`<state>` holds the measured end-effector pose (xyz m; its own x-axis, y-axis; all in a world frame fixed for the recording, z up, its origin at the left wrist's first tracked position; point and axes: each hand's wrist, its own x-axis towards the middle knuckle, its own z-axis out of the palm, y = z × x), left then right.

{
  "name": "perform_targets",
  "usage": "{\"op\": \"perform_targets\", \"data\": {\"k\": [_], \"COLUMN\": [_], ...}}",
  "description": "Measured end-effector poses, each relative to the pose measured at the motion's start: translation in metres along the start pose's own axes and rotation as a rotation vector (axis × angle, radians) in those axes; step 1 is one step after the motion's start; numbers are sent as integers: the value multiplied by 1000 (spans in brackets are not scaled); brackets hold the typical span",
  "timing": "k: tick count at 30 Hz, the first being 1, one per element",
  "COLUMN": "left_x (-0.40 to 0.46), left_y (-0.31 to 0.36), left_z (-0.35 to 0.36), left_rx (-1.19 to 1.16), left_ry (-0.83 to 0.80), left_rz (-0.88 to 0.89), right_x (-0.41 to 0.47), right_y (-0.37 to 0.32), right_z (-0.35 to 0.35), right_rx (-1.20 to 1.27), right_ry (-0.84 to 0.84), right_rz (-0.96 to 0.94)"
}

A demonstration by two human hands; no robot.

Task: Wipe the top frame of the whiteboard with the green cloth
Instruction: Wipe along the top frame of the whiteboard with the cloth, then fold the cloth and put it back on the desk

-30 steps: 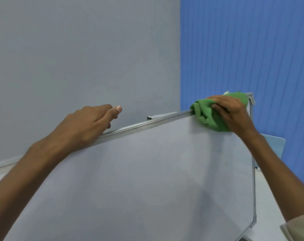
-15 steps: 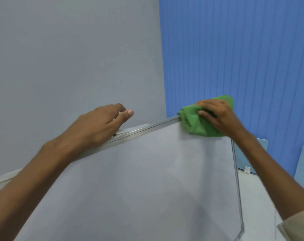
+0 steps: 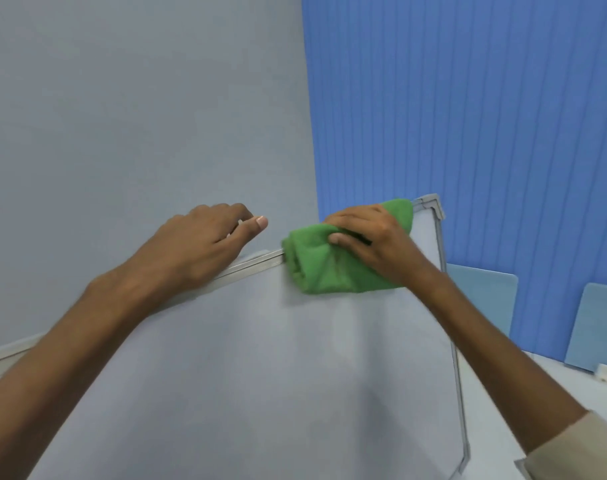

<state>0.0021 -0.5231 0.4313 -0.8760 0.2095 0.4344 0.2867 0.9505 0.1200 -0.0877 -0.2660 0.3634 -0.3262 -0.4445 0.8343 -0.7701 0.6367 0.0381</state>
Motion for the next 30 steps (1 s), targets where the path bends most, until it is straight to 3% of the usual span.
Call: {"op": "perform_targets", "data": {"k": [4,9,16,18,22,25,30], "left_x": [-2,0,24,32,41,49,59], "left_y": [-1,4,54,78,123,150,214], "left_z": [5,8,20,27,44,71,138], "left_rx": [19,47,21,-130,-654,-724,-849], "left_ry": [-16,24,175,138,-137,-148,-256], "left_rz": [17,81,549,619,626,673,683], "right_x": [-20,-23,-23,-24,-38,-78,-177], "right_y": [57,71,21,4,-16,-12,17], "right_z": [-35,-63,-93,-108,-136,-153,-169], "right_rx": [-92,-173,-140,-101,-57,97,346], "right_ry": [46,86,80,62,-110,-189,-112], "right_rz": [120,163,191,226,349,562,918]}}
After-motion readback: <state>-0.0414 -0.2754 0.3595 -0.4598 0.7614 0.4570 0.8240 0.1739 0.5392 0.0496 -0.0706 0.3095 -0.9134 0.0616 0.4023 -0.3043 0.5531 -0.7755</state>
